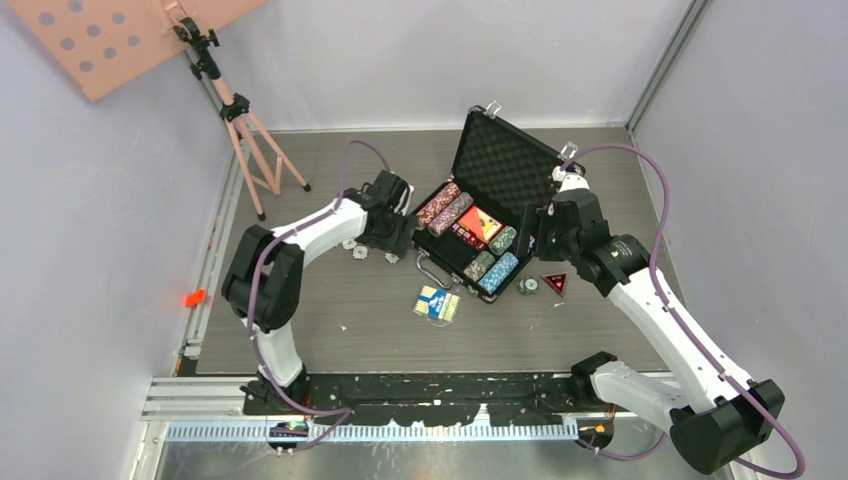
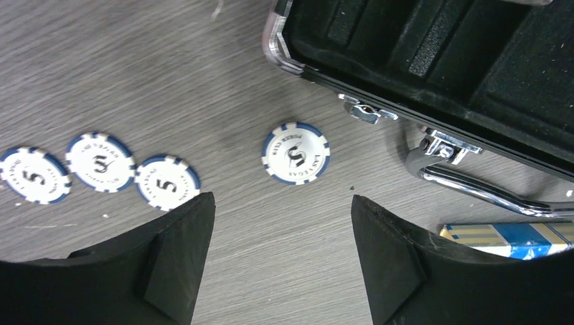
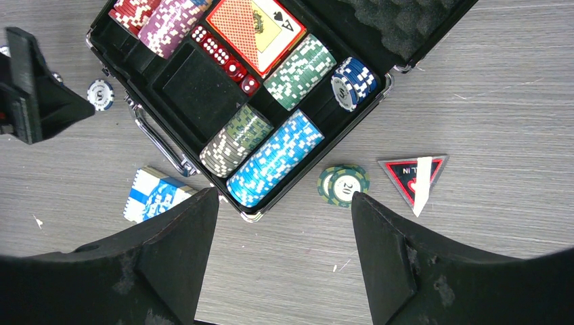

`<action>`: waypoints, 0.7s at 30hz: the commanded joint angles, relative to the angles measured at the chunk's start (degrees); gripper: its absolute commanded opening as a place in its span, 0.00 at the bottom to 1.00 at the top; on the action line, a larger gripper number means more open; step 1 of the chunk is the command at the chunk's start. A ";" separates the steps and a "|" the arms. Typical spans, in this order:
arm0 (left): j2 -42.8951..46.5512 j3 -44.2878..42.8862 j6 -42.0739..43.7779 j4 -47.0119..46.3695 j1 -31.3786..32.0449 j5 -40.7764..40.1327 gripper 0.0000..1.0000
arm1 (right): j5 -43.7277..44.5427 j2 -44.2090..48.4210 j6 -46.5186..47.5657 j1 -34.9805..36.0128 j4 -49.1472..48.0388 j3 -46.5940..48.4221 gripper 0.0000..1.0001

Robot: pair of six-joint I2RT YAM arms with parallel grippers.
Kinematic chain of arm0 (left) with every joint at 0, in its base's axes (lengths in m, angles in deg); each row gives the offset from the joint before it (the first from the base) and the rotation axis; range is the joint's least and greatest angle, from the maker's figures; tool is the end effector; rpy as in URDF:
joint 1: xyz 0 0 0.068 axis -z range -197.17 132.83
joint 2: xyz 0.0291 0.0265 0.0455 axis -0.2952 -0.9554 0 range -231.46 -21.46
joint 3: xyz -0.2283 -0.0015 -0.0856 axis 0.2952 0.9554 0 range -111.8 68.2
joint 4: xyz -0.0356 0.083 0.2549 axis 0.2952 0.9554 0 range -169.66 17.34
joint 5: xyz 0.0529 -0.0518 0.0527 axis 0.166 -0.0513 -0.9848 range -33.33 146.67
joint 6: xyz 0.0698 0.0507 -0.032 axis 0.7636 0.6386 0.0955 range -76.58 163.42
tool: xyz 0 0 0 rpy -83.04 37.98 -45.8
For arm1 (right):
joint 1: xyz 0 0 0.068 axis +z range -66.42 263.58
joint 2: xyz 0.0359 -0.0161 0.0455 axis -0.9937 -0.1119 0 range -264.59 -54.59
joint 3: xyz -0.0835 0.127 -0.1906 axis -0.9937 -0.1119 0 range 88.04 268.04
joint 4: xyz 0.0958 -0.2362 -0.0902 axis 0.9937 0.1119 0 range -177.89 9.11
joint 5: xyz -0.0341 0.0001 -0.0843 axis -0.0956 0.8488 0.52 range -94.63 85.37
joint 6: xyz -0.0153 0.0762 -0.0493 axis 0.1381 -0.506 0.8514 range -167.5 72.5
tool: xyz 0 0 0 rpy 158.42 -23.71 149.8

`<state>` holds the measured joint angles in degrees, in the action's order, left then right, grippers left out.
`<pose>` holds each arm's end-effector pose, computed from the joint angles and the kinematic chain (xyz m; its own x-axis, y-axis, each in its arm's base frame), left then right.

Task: Pack up texas hold em set

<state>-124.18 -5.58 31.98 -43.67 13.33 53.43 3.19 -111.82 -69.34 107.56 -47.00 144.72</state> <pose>0.3380 -0.1937 0.1293 -0.8614 0.2774 -0.4256 0.3215 0.9463 -0.0339 0.2471 0.0976 0.2646 -0.6764 0.1026 -0.7294 -0.0624 0.9787 0.1954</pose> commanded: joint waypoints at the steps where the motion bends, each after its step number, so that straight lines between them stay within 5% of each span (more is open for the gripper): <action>1: -3.06 -2.52 1.16 -0.77 1.91 -1.92 0.76 | -0.02 1.55 -0.38 0.00 -0.50 1.85 0.78; 21: -11.53 -5.94 0.47 1.09 2.37 -3.62 0.56 | 0.75 2.62 -0.04 0.01 0.69 2.46 0.78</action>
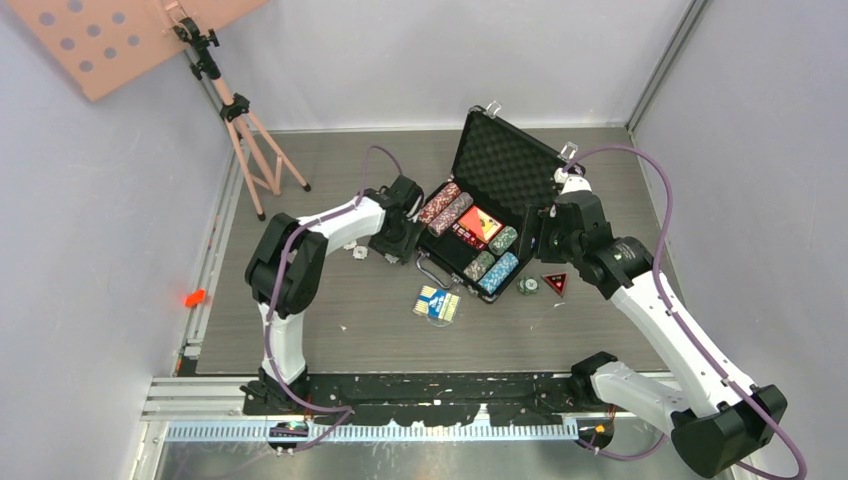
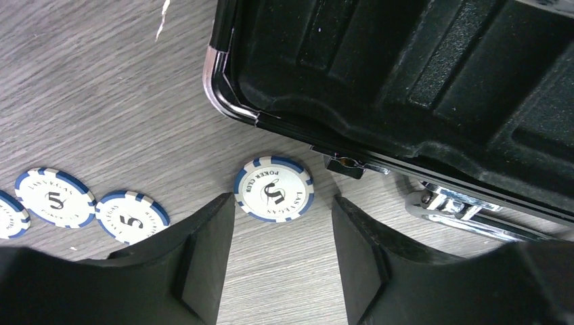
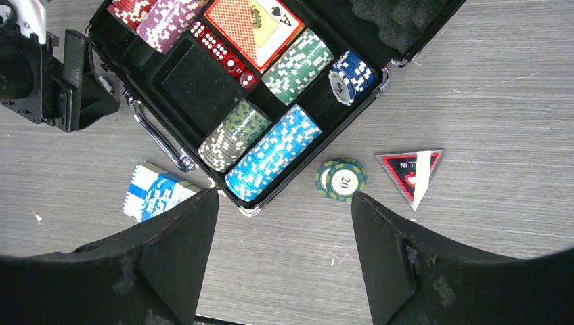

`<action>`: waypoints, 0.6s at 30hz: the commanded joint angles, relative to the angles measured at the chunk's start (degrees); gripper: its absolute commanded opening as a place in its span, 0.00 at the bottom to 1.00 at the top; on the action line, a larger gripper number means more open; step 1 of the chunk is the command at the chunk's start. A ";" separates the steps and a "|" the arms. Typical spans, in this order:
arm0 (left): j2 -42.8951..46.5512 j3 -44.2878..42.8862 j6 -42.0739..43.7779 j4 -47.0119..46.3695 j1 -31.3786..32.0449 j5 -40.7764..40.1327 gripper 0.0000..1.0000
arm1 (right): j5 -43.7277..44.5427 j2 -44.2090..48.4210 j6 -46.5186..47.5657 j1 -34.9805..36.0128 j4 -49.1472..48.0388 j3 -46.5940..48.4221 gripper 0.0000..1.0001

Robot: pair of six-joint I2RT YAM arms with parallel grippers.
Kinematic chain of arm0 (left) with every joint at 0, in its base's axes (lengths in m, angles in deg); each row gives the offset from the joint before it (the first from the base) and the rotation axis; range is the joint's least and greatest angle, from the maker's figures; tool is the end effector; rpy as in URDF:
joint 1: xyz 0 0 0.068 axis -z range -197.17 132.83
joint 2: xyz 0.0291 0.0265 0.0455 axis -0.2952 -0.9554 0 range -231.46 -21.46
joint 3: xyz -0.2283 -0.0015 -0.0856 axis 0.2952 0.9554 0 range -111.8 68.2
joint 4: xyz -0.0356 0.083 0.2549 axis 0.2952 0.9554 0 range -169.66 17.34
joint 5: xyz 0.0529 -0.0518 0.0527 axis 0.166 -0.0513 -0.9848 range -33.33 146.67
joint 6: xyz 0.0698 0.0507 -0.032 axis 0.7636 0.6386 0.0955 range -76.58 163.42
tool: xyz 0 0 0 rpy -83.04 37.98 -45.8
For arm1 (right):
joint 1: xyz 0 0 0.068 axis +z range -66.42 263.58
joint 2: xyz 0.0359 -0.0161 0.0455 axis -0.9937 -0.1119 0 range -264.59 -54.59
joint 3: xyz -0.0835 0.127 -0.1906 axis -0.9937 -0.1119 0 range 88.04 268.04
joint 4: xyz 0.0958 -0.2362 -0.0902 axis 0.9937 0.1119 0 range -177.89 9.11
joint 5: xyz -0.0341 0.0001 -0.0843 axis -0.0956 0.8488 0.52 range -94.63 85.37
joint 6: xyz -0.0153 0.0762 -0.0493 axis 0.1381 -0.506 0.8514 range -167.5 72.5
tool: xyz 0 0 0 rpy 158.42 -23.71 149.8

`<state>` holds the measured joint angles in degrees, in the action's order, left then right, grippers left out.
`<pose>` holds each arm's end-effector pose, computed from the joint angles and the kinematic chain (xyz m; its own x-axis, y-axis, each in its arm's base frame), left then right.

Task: Pack up texas hold em set

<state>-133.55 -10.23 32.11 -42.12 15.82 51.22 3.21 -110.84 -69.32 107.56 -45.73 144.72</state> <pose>0.3426 -0.2130 0.0912 -0.8799 0.3382 -0.3338 0.3505 0.9362 0.0249 0.2426 0.0956 0.2661 -0.6796 0.1007 -0.7266 -0.0615 0.9792 0.1932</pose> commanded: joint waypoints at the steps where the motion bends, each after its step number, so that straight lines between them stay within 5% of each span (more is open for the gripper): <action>1: -2.10 -1.10 0.33 -0.56 -0.12 -1.47 0.55 | 0.72 1.65 -0.06 -0.04 -0.53 2.46 0.78; 8: -1.86 -0.33 0.08 -1.64 -0.12 -3.75 0.36 | 0.35 1.67 -0.26 0.00 -0.40 2.59 0.78; 18: 5.76 3.72 -1.64 -1.80 -1.64 -7.51 0.33 | 0.15 1.42 -0.17 0.00 -0.36 2.64 0.78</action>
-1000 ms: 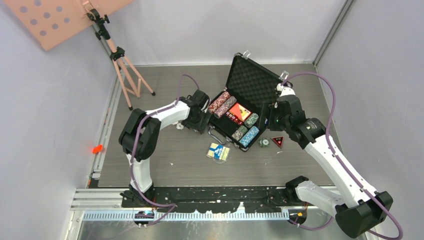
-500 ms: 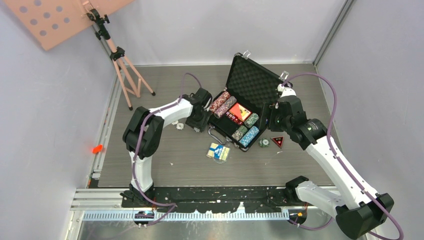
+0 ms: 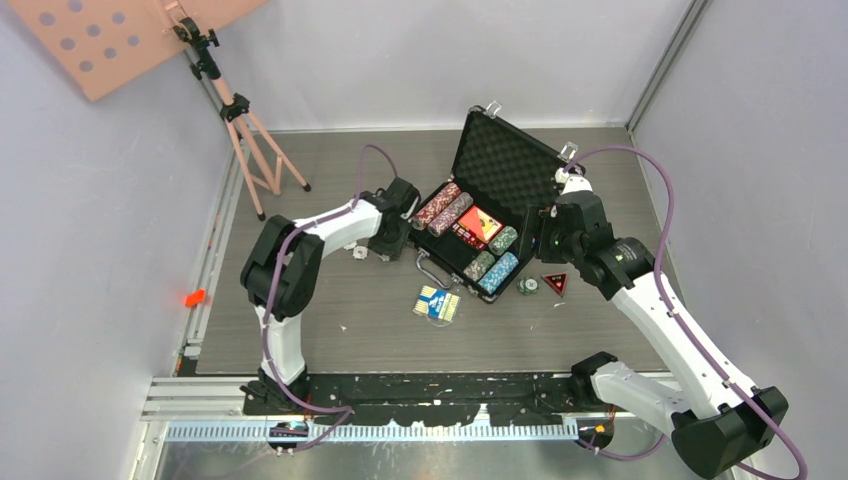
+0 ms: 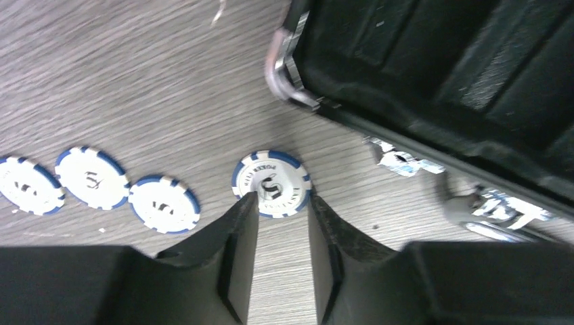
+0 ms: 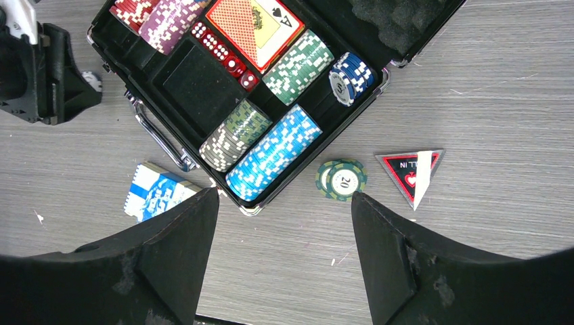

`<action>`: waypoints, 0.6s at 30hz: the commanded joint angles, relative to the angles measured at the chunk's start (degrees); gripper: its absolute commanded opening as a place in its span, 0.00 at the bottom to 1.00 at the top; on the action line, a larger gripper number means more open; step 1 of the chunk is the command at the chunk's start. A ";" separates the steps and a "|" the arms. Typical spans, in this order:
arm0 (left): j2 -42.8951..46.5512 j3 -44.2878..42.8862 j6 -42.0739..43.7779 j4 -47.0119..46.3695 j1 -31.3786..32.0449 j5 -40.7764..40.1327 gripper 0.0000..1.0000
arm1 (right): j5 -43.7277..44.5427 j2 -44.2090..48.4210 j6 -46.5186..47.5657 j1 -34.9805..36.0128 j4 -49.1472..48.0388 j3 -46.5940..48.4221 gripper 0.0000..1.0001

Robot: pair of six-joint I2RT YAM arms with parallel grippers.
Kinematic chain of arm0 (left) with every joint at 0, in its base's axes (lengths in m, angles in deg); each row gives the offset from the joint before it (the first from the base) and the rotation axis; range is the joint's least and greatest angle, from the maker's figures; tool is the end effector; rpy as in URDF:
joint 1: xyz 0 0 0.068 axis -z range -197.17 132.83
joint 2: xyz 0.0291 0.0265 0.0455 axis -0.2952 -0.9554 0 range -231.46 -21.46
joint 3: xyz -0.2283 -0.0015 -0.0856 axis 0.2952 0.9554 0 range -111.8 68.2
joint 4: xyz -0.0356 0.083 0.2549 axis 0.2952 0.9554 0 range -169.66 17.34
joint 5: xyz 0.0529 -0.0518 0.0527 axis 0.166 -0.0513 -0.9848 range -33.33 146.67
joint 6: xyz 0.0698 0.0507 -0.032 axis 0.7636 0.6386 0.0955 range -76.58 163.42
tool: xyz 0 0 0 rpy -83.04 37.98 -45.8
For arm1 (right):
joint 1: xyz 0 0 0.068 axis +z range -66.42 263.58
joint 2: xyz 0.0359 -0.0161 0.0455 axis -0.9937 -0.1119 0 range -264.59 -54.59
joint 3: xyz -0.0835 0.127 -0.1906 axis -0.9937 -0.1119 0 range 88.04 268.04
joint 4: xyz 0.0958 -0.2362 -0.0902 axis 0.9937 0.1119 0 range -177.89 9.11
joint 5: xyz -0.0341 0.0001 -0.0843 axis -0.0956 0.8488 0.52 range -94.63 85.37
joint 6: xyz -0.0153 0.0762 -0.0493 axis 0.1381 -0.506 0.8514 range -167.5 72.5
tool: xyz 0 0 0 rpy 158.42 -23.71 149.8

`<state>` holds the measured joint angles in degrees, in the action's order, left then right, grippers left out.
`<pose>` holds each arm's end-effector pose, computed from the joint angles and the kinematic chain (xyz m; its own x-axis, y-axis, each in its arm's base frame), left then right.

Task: Pack up texas hold em set

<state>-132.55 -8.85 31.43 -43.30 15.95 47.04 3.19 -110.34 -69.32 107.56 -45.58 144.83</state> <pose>0.3432 -0.2074 0.0926 -0.8739 0.3254 -0.3610 0.3169 0.9447 0.0844 0.2412 0.0950 0.2686 -0.6744 0.1031 -0.7312 -0.0631 0.9785 0.1962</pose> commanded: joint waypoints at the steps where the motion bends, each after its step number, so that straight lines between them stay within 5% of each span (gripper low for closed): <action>1: 5.65 3.07 -1.06 -0.67 -2.28 -2.91 0.33 | 0.16 0.97 -0.09 0.00 -0.54 2.53 0.78; 6: 9.84 6.11 -1.09 -1.31 -5.17 -0.71 0.34 | 0.12 1.07 0.02 0.01 -0.55 2.44 0.78; 11: 10.87 6.61 -0.62 -2.65 -5.35 3.84 0.67 | -0.22 0.60 -0.02 0.00 -0.54 2.72 0.78; 18: 5.72 1.35 1.97 -0.54 -5.35 8.41 0.66 | -0.54 0.28 -0.32 0.01 -0.53 2.68 0.78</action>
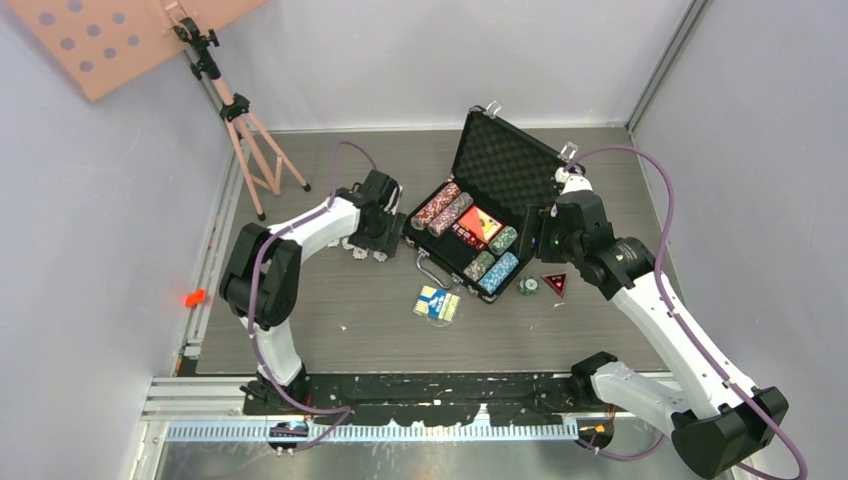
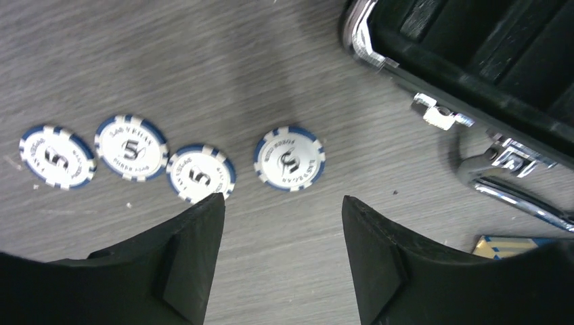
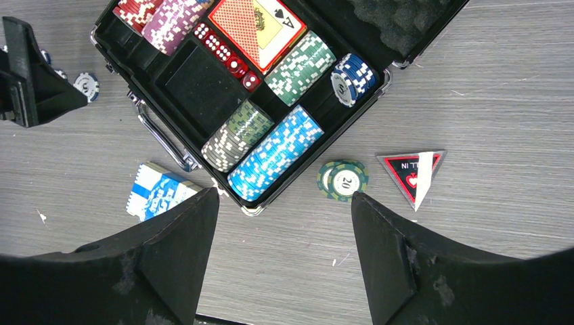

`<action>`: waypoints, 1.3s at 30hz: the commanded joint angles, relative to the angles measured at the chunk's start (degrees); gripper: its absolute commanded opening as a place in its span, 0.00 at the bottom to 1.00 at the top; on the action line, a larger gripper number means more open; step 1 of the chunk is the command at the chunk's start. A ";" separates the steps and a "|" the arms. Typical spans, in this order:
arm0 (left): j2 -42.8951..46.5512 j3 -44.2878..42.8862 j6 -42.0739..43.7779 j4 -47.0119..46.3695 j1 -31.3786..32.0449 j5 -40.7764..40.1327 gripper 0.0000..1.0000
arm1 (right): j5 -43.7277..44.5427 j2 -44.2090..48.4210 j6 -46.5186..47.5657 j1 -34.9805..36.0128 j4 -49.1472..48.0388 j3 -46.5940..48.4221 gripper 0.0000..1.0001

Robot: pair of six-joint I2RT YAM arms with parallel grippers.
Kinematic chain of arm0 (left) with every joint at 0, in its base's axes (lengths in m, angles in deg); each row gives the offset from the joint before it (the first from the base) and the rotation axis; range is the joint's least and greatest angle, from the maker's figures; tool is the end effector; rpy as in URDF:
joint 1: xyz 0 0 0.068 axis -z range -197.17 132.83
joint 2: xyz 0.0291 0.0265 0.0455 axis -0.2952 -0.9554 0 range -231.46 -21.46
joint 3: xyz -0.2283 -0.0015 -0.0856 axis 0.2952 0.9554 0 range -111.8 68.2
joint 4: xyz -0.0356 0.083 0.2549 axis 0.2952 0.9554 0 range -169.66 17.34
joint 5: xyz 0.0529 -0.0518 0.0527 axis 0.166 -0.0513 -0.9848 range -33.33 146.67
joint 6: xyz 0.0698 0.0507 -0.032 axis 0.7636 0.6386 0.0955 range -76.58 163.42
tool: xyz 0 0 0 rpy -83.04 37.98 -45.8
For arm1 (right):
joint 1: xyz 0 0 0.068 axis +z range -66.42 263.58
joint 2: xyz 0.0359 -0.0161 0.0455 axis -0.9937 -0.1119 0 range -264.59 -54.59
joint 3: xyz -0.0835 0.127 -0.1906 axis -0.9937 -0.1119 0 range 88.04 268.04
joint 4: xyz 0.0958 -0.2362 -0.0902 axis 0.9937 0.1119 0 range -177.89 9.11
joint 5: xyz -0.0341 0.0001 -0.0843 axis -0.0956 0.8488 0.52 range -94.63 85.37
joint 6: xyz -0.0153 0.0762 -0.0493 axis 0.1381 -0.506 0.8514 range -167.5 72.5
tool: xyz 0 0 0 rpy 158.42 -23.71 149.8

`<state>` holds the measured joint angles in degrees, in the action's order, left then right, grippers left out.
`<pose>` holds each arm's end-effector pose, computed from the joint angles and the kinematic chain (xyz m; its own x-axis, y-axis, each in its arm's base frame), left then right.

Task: Pack up texas hold em set

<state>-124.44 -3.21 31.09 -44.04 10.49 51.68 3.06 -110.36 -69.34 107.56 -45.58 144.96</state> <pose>0.3411 -0.1707 0.1152 -0.8900 0.2261 -0.3960 0.2481 0.9687 -0.0045 0.2413 0.0952 0.2694 -0.6737 0.1039 -0.7316 -0.0648 0.9780 0.1985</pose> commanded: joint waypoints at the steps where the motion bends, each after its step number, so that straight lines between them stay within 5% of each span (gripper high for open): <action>1: -3.17 -4.93 2.46 0.43 0.11 3.99 0.66 | -0.39 0.42 -0.35 0.01 -0.55 2.46 0.78; 13: -9.42 -7.94 2.80 1.56 0.03 2.49 0.60 | -0.11 0.97 -0.31 0.01 -0.21 2.40 0.78; 24: -9.90 -7.79 0.96 4.39 -1.46 2.27 0.36 | 0.14 1.24 -0.08 -0.01 0.10 2.53 0.77; 39: 0.00 -7.18 0.92 5.65 -2.26 -4.39 0.36 | -0.28 0.75 -0.17 0.01 0.08 3.00 0.77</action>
<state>-128.09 -9.57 32.02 -40.04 9.18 50.48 2.95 -110.34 -69.32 107.56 -45.36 145.05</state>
